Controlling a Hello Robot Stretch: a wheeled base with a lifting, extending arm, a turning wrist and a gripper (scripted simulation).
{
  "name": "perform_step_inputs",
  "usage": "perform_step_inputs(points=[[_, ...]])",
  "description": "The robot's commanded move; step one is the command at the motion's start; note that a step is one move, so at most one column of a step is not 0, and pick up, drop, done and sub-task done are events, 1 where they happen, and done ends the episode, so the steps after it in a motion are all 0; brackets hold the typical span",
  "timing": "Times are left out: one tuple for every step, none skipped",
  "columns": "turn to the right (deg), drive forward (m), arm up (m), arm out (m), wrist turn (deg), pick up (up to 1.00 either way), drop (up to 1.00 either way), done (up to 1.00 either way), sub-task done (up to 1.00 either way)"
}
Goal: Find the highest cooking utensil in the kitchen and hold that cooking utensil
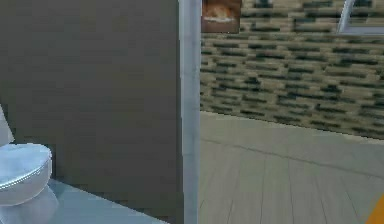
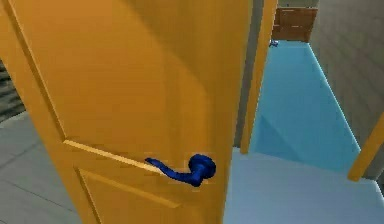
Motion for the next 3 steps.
perform_step_inputs(points=[[30.0, 0.0, 0.0, 0.0, 0.0, 0.0, 0.0, 0.0, 0.0], [0.0, 0.9, 0.0, 0.0, 0.0, 0.0, 0.0, 0.0, 0.0], [-42.0, 0.0, 0.0, 0.0, 0.0, 0.0, 0.0, 0.0, 0.0]])
